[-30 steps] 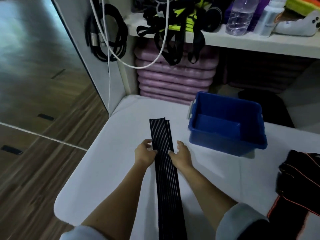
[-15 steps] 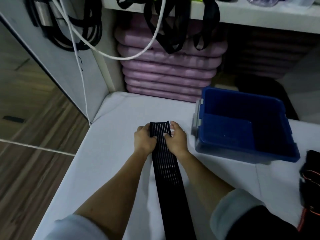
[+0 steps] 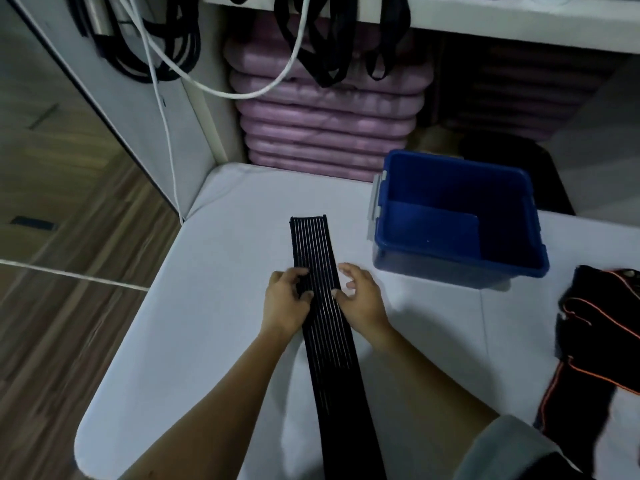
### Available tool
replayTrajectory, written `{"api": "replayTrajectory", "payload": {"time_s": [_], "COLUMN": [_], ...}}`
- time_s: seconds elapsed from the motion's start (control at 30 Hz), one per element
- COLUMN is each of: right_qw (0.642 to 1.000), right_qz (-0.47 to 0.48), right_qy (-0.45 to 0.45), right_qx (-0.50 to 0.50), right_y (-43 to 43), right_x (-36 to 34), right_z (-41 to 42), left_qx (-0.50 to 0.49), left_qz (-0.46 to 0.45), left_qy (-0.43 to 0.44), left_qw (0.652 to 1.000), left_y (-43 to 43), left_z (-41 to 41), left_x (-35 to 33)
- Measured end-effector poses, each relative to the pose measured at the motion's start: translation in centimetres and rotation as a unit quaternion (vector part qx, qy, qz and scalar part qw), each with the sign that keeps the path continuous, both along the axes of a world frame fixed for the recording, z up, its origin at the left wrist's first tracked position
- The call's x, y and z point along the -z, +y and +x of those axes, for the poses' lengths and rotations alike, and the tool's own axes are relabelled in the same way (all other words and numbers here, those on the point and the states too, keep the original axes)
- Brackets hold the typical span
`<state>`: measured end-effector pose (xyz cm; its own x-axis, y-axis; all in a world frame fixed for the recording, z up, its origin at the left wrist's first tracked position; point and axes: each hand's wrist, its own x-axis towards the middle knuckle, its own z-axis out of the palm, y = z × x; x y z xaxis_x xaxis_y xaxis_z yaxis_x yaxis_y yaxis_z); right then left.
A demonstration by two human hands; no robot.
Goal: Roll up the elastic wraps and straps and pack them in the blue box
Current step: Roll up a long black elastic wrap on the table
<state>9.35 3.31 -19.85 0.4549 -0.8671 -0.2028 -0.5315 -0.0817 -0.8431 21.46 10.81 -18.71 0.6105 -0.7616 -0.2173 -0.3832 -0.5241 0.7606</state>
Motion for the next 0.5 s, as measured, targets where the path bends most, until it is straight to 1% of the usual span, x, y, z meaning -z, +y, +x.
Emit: {"api": "replayTrajectory", "payload": {"time_s": [0.13, 0.27, 0.33, 0.43, 0.5], "right_qw": [1.0, 0.998, 0.995, 0.986, 0.975], "right_qz": [0.025, 0.033, 0.033, 0.047, 0.062], "right_qy": [0.012, 0.018, 0.017, 0.009, 0.011], "right_qx": [-0.015, -0.054, -0.09, -0.162, -0.213], "right_y": [4.7, 9.8, 11.7, 13.7, 14.3], "right_x": [-0.1, 0.1, 0.4, 0.8, 1.0], "right_z": [-5.3, -10.4, -12.6, -15.3, -16.7], "left_qx": [-0.009, -0.017, 0.01, 0.074, 0.099], "left_qz": [0.002, 0.006, 0.004, 0.001, 0.001], "left_qy": [0.003, -0.004, -0.018, -0.063, -0.07], "left_qw": [1.0, 1.0, 1.0, 0.995, 0.993], "left_y": [5.1, 10.2, 12.7, 16.1, 17.6], "left_z": [-5.1, -10.0, -11.7, -13.7, -14.6], "left_x": [0.3, 0.3, 0.6, 0.9, 0.9]}}
